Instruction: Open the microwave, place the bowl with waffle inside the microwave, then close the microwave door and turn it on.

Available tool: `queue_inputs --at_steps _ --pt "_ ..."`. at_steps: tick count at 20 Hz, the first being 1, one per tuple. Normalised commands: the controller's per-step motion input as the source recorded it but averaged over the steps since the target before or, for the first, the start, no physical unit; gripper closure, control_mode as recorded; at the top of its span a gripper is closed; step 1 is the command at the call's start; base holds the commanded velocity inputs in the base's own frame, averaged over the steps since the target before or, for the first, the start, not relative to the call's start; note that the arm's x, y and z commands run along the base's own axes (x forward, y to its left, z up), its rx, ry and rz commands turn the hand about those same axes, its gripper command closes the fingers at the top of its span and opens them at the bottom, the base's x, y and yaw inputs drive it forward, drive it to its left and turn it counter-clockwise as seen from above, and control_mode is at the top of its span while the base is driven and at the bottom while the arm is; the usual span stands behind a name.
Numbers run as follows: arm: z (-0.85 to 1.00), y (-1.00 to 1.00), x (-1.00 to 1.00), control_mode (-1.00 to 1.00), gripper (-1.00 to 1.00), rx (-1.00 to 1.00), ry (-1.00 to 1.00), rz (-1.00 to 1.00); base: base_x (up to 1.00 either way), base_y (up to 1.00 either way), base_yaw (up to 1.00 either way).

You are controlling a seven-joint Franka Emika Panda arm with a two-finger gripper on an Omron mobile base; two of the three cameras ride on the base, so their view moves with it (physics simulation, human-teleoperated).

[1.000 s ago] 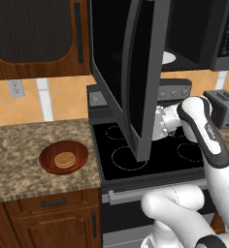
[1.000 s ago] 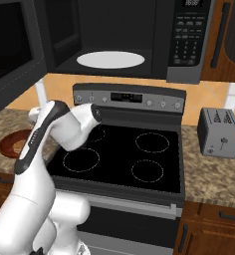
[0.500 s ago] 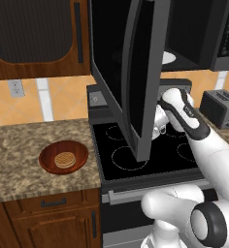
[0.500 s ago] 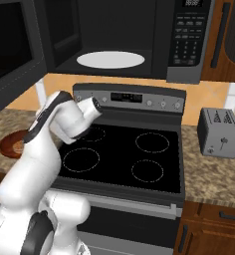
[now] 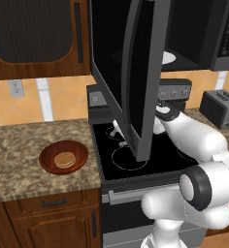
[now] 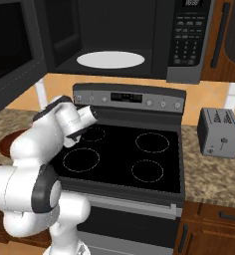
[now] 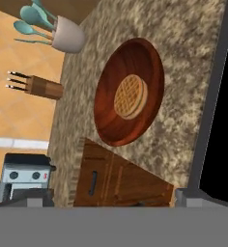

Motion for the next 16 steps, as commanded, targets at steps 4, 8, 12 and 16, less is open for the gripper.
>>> queue_inputs --at_steps 4,8,12,16 --pt "-0.66 0.4 0.57 -1.0 -1.0 0.0 0.01 0.07 0.0 0.0 0.0" --pt "-0.56 0.41 0.52 -1.0 -1.0 0.0 0.0 0.05 0.0 0.0 0.0" --pt "-0.41 0.45 0.4 -1.0 -1.0 0.0 -0.02 0.04 0.0 0.0 0.0" --pt "-0.19 0.4 0.34 -1.0 -1.0 0.0 0.0 0.02 0.0 0.0 0.0"
